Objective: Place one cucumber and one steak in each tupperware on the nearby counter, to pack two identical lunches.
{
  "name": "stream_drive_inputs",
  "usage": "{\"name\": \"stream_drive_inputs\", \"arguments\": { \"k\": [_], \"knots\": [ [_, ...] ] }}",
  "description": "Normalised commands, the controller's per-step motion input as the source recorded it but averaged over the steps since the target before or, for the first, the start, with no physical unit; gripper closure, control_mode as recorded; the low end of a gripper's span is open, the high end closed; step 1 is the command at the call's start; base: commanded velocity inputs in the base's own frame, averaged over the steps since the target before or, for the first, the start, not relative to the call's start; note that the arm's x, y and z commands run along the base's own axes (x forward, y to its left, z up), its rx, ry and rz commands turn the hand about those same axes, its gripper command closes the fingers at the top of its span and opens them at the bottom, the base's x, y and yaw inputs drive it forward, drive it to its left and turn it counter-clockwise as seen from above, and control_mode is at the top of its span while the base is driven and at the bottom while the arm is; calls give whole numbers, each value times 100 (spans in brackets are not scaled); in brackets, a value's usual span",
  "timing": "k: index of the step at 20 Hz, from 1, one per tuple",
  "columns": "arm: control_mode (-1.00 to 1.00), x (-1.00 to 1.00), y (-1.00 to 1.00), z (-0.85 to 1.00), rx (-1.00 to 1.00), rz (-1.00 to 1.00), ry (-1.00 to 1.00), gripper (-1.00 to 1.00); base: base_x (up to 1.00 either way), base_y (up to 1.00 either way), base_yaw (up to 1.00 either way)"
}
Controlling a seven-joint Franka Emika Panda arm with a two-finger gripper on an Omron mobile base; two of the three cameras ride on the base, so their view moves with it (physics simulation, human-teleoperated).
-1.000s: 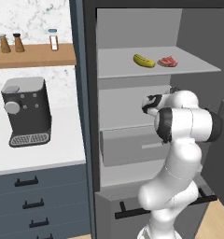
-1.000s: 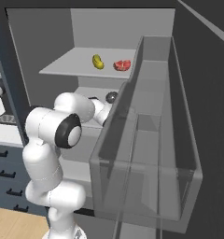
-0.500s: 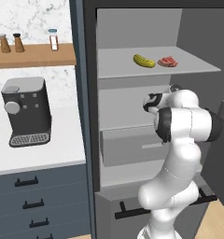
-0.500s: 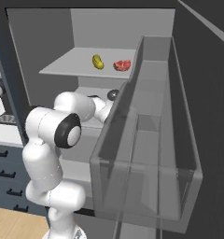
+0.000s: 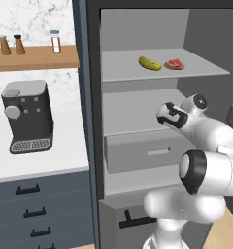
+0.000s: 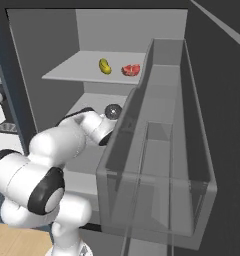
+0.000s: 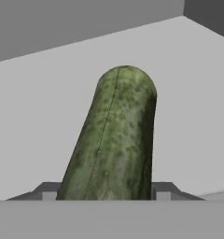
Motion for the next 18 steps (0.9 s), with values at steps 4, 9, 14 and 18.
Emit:
{"name": "stream_drive_inputs", "arguments": {
  "k": [4,9,14,18],
  "knots": [
    [-100,-100,48,88,0,9,3,100,0,0,0],
    [-100,-100,47,68,0,7,6,100,0,0,0],
    [-100,-100,33,23,0,5,7,100,0,0,0],
    [-100,-100,21,10,0,4,6,100,0,0,0]
  ]
}}
